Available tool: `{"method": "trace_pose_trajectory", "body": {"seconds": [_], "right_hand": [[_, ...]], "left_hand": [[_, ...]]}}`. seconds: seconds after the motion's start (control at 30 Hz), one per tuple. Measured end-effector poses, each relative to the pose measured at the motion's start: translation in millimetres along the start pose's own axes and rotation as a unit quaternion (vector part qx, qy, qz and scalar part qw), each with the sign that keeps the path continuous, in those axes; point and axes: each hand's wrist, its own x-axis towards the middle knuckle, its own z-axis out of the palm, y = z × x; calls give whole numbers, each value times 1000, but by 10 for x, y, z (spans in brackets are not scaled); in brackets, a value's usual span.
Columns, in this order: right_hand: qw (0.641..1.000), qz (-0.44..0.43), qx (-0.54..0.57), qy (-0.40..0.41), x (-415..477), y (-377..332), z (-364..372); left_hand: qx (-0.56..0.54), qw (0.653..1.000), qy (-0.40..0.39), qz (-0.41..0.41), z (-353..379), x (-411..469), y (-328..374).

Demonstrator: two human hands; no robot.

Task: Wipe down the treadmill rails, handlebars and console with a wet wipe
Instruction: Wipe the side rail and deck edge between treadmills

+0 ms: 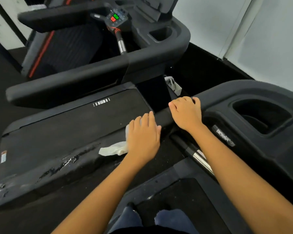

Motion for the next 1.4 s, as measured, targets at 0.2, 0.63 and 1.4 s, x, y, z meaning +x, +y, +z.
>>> {"method": "trace_pose_trajectory", "body": {"seconds": [0.2,0.63,1.4], "right_hand": [[996,-52,73,18,52,228,-12],[997,-4,67,40,25,138,86],[989,-120,89,16,-534,-801,162]], "left_hand": [[-9,999,26,22,72,270,426],[39,984,80,-156,-12,35,17],[-2,987,62,-149,-84,-437,-373]]}}
